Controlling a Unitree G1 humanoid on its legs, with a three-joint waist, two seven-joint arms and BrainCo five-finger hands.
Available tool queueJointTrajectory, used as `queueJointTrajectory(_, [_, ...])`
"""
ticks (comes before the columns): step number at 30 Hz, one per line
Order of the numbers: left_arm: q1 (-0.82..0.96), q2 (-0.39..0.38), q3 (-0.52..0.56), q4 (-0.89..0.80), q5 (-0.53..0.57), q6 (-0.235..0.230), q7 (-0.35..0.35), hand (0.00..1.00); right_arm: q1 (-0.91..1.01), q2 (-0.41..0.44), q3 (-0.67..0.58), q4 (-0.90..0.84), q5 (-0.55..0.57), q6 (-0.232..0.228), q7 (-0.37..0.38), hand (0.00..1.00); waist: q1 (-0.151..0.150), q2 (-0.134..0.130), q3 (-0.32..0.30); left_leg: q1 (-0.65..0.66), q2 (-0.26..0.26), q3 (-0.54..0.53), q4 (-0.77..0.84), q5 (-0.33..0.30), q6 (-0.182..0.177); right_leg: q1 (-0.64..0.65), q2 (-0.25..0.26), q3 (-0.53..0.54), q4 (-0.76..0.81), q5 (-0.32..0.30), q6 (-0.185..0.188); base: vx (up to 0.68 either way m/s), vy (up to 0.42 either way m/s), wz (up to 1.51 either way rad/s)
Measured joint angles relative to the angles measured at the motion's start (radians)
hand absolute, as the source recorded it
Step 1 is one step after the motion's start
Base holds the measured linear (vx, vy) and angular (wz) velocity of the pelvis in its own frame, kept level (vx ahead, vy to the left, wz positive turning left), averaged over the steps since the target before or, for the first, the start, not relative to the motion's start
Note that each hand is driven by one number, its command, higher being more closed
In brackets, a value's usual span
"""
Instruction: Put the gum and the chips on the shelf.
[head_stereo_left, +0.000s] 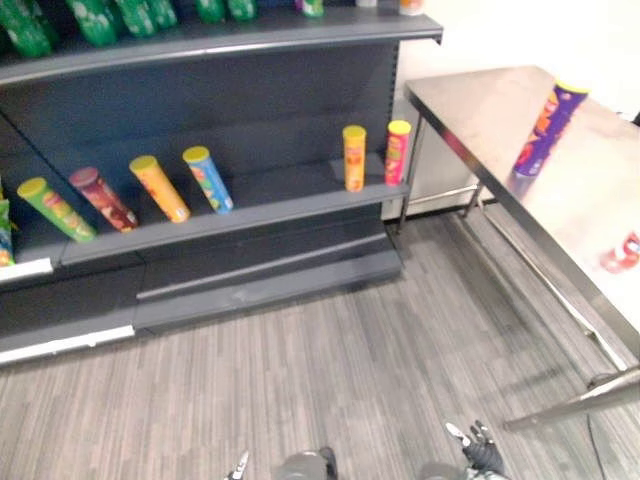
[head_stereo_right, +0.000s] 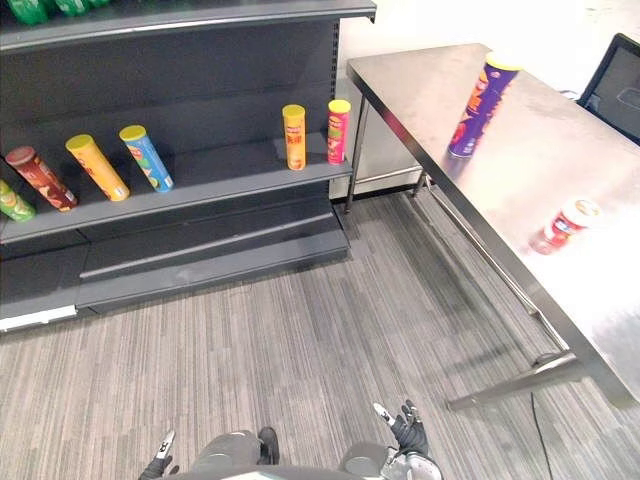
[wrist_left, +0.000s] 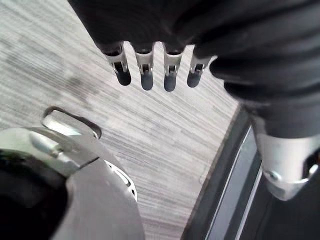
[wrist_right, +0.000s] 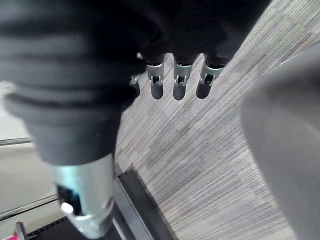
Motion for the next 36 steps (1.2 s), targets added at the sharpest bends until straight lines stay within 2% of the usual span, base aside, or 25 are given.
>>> queueJointTrajectory(2, [0.011, 0.006, -0.007, 0.001, 0.03, 0.017, 0.01, 0.0, -0.002, -0.006, 0.025, -0.021, 0.023, -0.008, 0.004, 0.0, -0.008, 0.006, 0.002, 0.111, 0.019, 0.025, -0.048, 0.0, 0.002, -0.074, 0.01, -0.141, 0.072, -0.151, -0.022, 0.37, 0.082, -0.1])
queueJointTrajectory(3, [0.013, 0.005, -0.009, 0.001, 0.03, 0.022, 0.011, 0.0, -0.001, -0.008, 0.034, -0.026, 0.025, -0.012, 0.005, 0.0, -0.008, 0.011, 0.001, 0.134, 0.03, 0.033, -0.057, 0.003, -0.004, -0.085, 0.019, -0.19, 0.037, -0.173, -0.028, 0.42, 0.016, -0.19])
queueJointTrajectory(4, [0.017, 0.005, -0.019, 0.0, 0.03, 0.026, 0.013, 0.0, 0.001, -0.015, 0.046, -0.035, 0.022, -0.022, 0.006, 0.0, -0.008, 0.02, -0.002, 0.167, 0.056, 0.049, -0.061, 0.01, -0.014, -0.098, 0.056, -0.27, -0.082, -0.184, -0.04, 0.43, -0.045, -0.22])
queueJointTrajectory(6, [0.021, 0.008, -0.022, 0.0, 0.048, 0.025, 0.013, 0.0, 0.002, -0.014, 0.064, -0.045, 0.018, -0.035, 0.006, 0.0, -0.008, 0.017, -0.003, 0.197, 0.078, 0.056, -0.067, 0.01, -0.02, -0.102, 0.114, -0.352, -0.333, -0.153, -0.033, 0.34, -0.074, -0.18])
queueJointTrajectory(7, [0.029, 0.017, -0.021, -0.003, 0.058, 0.023, 0.008, 0.0, 0.012, -0.011, 0.081, -0.049, 0.018, -0.038, 0.006, 0.0, -0.006, 0.001, -0.01, 0.213, 0.067, 0.062, -0.079, 0.009, -0.027, -0.101, 0.138, -0.38, -0.477, -0.057, -0.056, 0.34, -0.083, -0.28])
queueJointTrajectory(8, [0.032, 0.024, -0.018, 0.004, 0.066, 0.026, 0.007, 0.0, 0.024, -0.009, 0.088, -0.05, 0.019, -0.038, 0.008, 0.0, -0.001, -0.018, -0.019, 0.246, 0.041, 0.069, -0.099, 0.002, -0.049, -0.09, 0.142, -0.426, -0.556, 0.009, -0.155, 0.45, -0.094, -0.72])
queueJointTrajectory(9, [0.035, -0.004, -0.014, 0.023, 0.068, 0.028, 0.008, 0.0, 0.013, -0.034, 0.09, -0.051, 0.02, -0.04, 0.013, 0.0, 0.001, 0.024, -0.026, 0.257, 0.072, 0.093, -0.102, -0.003, -0.057, -0.083, 0.177, -0.438, -0.578, 0.001, -0.159, 0.43, -0.096, -0.79])
queueJointTrajectory(11, [0.035, -0.028, -0.015, 0.031, 0.069, 0.029, 0.01, 0.0, 0.008, -0.048, 0.09, -0.051, 0.02, -0.041, 0.024, 0.0, -0.011, 0.055, -0.019, 0.263, 0.085, 0.12, -0.105, -0.003, -0.059, -0.081, 0.208, -0.48, -0.602, 0.001, -0.161, 0.31, -0.086, -0.72])
queueJointTrajectory(12, [0.035, -0.029, -0.016, 0.032, 0.069, 0.026, 0.011, 0.0, 0.008, -0.05, 0.09, -0.051, 0.021, -0.039, 0.028, 0.0, -0.01, 0.067, -0.019, 0.278, 0.09, 0.137, -0.116, 0.0, -0.063, -0.079, 0.222, -0.502, -0.603, -0.011, -0.178, 0.27, -0.108, -0.6])
queueJointTrajectory(15, [0.032, -0.029, -0.017, 0.032, 0.069, 0.02, 0.009, 0.0, 0.004, -0.049, 0.105, -0.051, 0.02, -0.033, 0.03, 0.0, -0.009, 0.062, -0.015, 0.306, 0.098, 0.17, -0.113, 0.0, -0.063, -0.061, 0.232, -0.567, -0.607, -0.029, -0.195, 0.12, -0.106, -0.45])
queueJointTrajectory(16, [0.032, -0.025, -0.017, 0.031, 0.069, 0.02, 0.008, 0.0, 0.004, -0.05, 0.111, -0.051, 0.021, -0.033, 0.03, 0.0, -0.008, 0.057, -0.018, 0.306, 0.099, 0.186, -0.112, 0.0, -0.064, -0.06, 0.231, -0.574, -0.615, -0.043, -0.185, 0.01, -0.083, -0.33])
queueJointTrajectory(17, [0.027, -0.015, -0.017, 0.031, 0.069, 0.02, 0.008, 0.0, 0.004, -0.05, 0.121, -0.051, 0.021, -0.033, 0.032, 0.0, -0.008, 0.04, -0.02, 0.307, 0.089, 0.208, -0.109, -0.004, -0.068, -0.052, 0.227, -0.597, -0.643, -0.09, -0.183, -0.04, -0.045, -0.24])
queueJointTrajectory(19, [0.01, -0.02, -0.02, 0.041, 0.069, 0.026, 0.02, 0.0, -0.001, -0.054, 0.12, -0.054, 0.022, -0.032, 0.044, 0.0, -0.021, 0.067, -0.021, 0.301, 0.125, 0.237, -0.099, -0.041, -0.073, -0.048, 0.222, -0.659, -0.612, -0.13, -0.176, -0.03, -0.006, -0.05])
queueJointTrajectory(20, [0.012, -0.031, -0.038, 0.039, 0.069, 0.034, 0.02, 0.0, 0.008, -0.068, 0.118, -0.08, 0.031, -0.029, 0.044, 0.0, -0.048, 0.102, -0.036, 0.298, 0.169, 0.248, -0.089, -0.117, -0.129, -0.058, 0.232, -0.683, -0.546, -0.152, -0.191, 0.06, 0.034, 0.16])
queueJointTrajectory(21, [0.013, -0.028, -0.037, 0.043, 0.068, 0.036, 0.019, 0.0, 0.007, -0.063, 0.116, -0.082, 0.031, -0.027, 0.04, 0.0, -0.055, 0.086, -0.046, 0.298, 0.17, 0.255, -0.06, -0.143, -0.164, -0.066, 0.244, -0.673, -0.54, -0.184, -0.175, 0.12, 0.014, -0.33])
queueJointTrajectory(22, [-0.019, -0.01, -0.024, 0.055, 0.061, 0.037, 0.016, 0.0, -0.003, -0.055, 0.126, -0.071, 0.032, -0.012, 0.028, 0.0, -0.021, 0.062, -0.039, 0.229, 0.195, 0.278, 0.127, -0.125, -0.151, -0.064, 0.259, -0.628, -0.56, -0.189, -0.182, 0.1, -0.082, -1.03])
queueJointTrajectory(23, [-0.027, -0.005, -0.024, 0.059, 0.059, 0.036, 0.014, 0.0, -0.004, -0.053, 0.137, -0.081, 0.031, -0.01, 0.023, 0.0, -0.013, 0.055, -0.044, 0.133, 0.243, 0.263, 0.358, -0.049, -0.111, -0.037, 0.283, -0.614, -0.624, -0.188, -0.182, 0.09, -0.128, -1.29])
queueJointTrajectory(24, [-0.026, -0.009, -0.025, 0.059, 0.057, 0.036, 0.014, 0.0, -0.004, -0.055, 0.139, -0.085, 0.031, -0.009, 0.016, 0.0, -0.013, 0.062, -0.043, 0.085, 0.265, 0.241, 0.454, 0.014, -0.095, -0.013, 0.297, -0.609, -0.659, -0.188, -0.182, 0.13, -0.136, -1.42])
queueJointTrajectory(25, [-0.023, -0.022, -0.021, 0.058, 0.046, 0.034, 0.015, 0.0, -0.003, -0.058, 0.139, -0.089, 0.031, 0.002, 0.003, 0.0, -0.009, 0.069, -0.047, 0.014, 0.294, 0.203, 0.617, 0.159, -0.095, 0.025, 0.318, -0.573, -0.718, -0.184, -0.184, 0.19, -0.024, -1.64])
queueJointTrajectory(26, [-0.02, -0.029, -0.004, 0.059, 0.043, 0.034, 0.014, 0.0, -0.002, -0.062, 0.136, -0.091, 0.032, 0.012, -0.004, 0.0, -0.006, 0.087, -0.043, -0.041, 0.318, 0.183, 0.729, 0.139, -0.098, 0.041, 0.346, -0.506, -0.75, -0.156, -0.206, 0.19, 0.016, -1.7])
queueJointTrajectory(27, [-0.021, -0.04, 0.007, 0.059, 0.035, 0.036, 0.014, 0.0, -0.006, -0.065, 0.13, -0.09, 0.032, 0.017, -0.009, 0.0, -0.006, 0.103, -0.041, -0.067, 0.326, 0.176, 0.762, 0.097, -0.097, 0.044, 0.358, -0.474, -0.753, -0.14, -0.205, 0.13, 0.052, -1.53])
queueJointTrajectory(29, [-0.022, -0.059, 0.027, 0.056, 0.006, 0.036, 0.007, 0.0, -0.001, -0.073, 0.086, -0.062, 0.063, 0.049, -0.033, 0.0, -0.002, 0.106, -0.031, -0.12, 0.328, 0.15, 0.702, 0.009, -0.087, 0.076, 0.387, -0.336, -0.759, -0.133, -0.198, 0.17, 0.026, -1.74])
queueJointTrajectory(32, [-0.005, -0.065, 0.035, 0.03, -0.03, 0.036, -0.005, 0.0, 0.013, -0.073, 0.069, -0.04, 0.069, 0.055, -0.038, 0.0, -0.004, 0.088, -0.032, -0.151, 0.296, 0.087, 0.471, 0.001, -0.102, 0.112, 0.394, -0.209, -0.792, -0.13, -0.184, 0.21, 0.053, -1.48])
queueJointTrajectory(35, [0.001, -0.064, 0.046, 0.03, -0.024, 0.036, -0.004, 0.0, 0.033, -0.082, 0.02, -0.019, 0.069, 0.055, -0.048, 0.0, -0.005, 0.076, -0.033, -0.164, 0.235, -0.091, 0.136, 0.024, -0.139, 0.131, 0.393, -0.069, -0.813, -0.122, -0.139, 0.29, 0.127, -1.36])
queueJointTrajectory(36, [0.001, -0.064, 0.048, 0.03, -0.022, 0.035, -0.004, 0.0, 0.032, -0.082, 0.014, -0.018, 0.069, 0.055, -0.053, 0.0, -0.004, 0.074, -0.032, -0.163, 0.226, -0.115, 0.085, 0.031, -0.149, 0.133, 0.391, -0.043, -0.814, -0.121, -0.133, 0.32, 0.151, -1.12])
